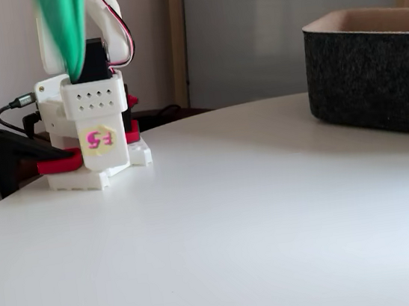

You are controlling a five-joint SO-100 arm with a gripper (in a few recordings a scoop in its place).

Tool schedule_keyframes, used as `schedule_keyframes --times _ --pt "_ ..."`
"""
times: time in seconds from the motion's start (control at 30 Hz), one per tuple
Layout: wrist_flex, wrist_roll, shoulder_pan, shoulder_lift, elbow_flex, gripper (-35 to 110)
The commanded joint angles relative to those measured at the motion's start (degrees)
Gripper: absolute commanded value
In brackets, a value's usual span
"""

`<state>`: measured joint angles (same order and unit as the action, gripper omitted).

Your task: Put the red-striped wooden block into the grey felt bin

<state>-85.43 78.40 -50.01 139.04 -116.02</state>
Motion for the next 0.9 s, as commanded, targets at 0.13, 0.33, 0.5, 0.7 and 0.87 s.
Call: schedule_keyframes --times 0.13,0.33,0.5,0.7,0.87 --pt "18.8 5.8 -6.8 19.9 -23.4 0" --pt "22.1 5.3 -7.5 36.4 -38.7 0" --pt "28.5 3.6 -6.3 43.1 -52.6 0" --pt "35.7 2.4 -4.4 44.6 -61.6 0" --pt "35.8 3.3 -3.3 44.6 -64.2 0"
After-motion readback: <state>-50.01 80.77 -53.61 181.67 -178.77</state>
